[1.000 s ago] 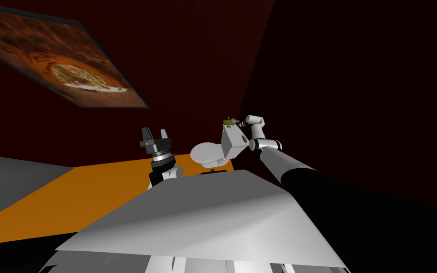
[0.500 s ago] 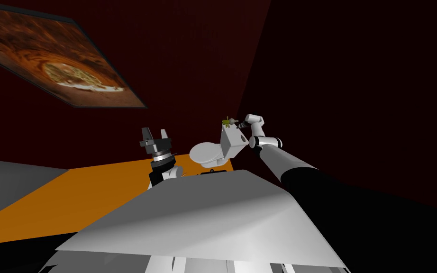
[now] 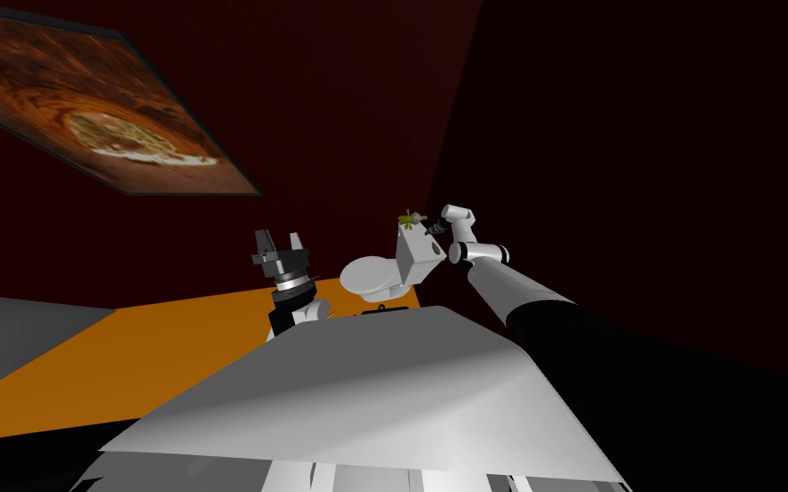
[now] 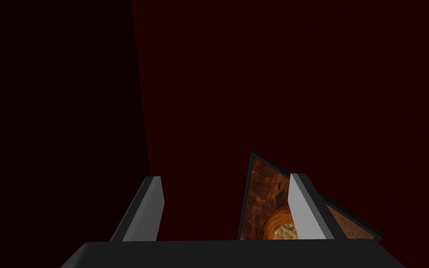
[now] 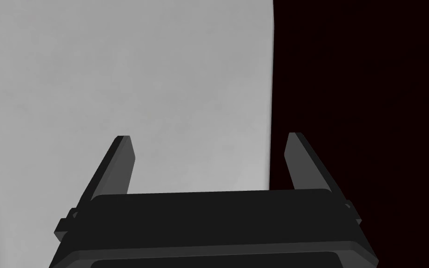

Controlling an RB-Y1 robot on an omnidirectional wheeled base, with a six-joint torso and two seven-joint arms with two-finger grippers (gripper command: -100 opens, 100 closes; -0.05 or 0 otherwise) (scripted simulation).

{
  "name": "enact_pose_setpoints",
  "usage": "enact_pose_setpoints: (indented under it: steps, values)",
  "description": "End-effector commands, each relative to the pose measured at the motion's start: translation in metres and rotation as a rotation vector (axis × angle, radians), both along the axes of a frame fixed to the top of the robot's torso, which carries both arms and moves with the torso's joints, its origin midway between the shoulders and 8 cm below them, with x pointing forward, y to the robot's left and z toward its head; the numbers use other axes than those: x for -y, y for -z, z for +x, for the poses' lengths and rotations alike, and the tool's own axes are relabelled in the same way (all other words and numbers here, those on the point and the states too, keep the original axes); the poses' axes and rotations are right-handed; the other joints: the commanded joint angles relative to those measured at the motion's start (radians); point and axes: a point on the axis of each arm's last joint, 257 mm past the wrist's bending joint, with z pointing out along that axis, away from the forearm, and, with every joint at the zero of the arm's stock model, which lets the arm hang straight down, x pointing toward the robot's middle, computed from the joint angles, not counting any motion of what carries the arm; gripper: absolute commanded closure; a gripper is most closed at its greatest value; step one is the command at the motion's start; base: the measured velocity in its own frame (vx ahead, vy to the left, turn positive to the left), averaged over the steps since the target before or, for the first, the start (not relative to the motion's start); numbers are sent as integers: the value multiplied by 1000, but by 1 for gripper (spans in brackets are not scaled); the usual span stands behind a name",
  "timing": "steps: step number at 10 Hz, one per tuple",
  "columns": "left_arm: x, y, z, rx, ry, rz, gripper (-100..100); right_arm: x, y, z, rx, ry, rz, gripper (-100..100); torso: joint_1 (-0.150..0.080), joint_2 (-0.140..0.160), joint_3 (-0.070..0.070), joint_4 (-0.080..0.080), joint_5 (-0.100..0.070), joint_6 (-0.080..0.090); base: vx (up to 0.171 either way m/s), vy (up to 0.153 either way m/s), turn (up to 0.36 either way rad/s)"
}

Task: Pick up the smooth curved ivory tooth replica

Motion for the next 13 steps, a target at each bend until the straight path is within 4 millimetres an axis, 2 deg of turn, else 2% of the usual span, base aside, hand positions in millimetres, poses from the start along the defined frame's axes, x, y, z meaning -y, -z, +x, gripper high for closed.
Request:
enact_pose_setpoints:
  steps: [1,4,5,7,10,13]
  values:
    - [0,0,0,0,0,0,0,-3,2,-1,-17,2,8,-100,0,0,0,0,0,0,-5,-7,3]
    - [0,0,0,0,0,0,0,-19,15,-22,-133,29,74,-100,0,0,0,0,0,0,-13,-18,-35]
    - [0,0,0,0,0,0,0,-20,15,-23,-138,29,76,-100,0,0,0,0,0,0,-14,-19,-20]
    - [0,0,0,0,0,0,0,-33,22,-40,-228,50,122,-100,0,0,0,0,0,0,-22,-30,-42]
    - [0,0,0,0,0,0,0,-34,25,-43,-239,49,125,-100,0,0,0,0,0,0,-8,-10,-4]
    - [0,0,0,0,0,0,0,-48,32,-64,-341,70,168,-100,0,0,0,0,0,0,-17,-23,-39]
